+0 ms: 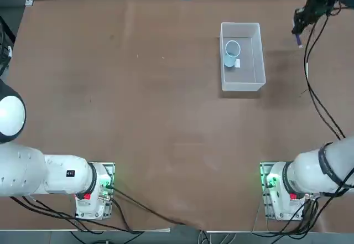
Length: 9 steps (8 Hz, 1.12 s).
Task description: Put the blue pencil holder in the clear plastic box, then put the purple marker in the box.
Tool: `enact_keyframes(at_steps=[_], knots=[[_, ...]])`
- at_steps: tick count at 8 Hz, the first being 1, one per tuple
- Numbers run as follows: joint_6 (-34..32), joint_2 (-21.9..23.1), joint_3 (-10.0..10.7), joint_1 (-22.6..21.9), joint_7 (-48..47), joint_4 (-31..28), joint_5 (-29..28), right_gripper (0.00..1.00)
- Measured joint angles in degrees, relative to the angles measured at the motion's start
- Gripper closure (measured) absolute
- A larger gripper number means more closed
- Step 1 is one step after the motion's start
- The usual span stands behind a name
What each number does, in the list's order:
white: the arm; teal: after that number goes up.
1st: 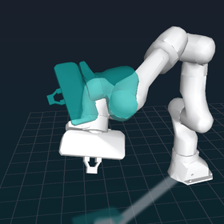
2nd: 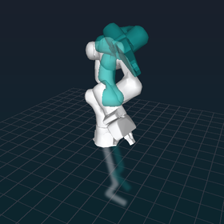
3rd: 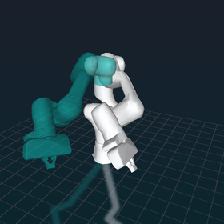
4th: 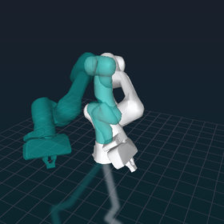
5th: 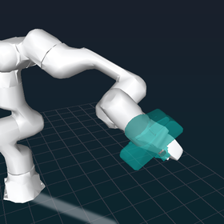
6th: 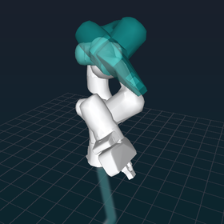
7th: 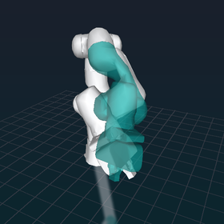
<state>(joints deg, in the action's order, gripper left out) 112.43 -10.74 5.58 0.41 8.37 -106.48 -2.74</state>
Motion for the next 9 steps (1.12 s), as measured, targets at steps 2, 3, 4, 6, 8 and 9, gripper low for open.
enact_keyframes(at_steps=[2, 3, 4, 6, 8, 9], knots=[[-0.05, -0.68, -0.37, -7.82, -8.82, 1.02, -2.27, 0.85], [1.2, -1.63, -0.47, -11.83, -13.32, 1.03, -2.62, 0.85], [2.62, -3.1, -0.52, -15.14, -16.55, 1.03, -2.63, 0.85], [4.37, -6.39, -0.5, -18.4, -18.51, 1.02, -2.63, 0.85], [5.54, -9.42, -0.44, -19.18, -18.52, 0.79, -2.63, 0.85], [5.81, -10.75, -0.32, -19.26, -18.52, 0.63, -2.63, 0.85]])
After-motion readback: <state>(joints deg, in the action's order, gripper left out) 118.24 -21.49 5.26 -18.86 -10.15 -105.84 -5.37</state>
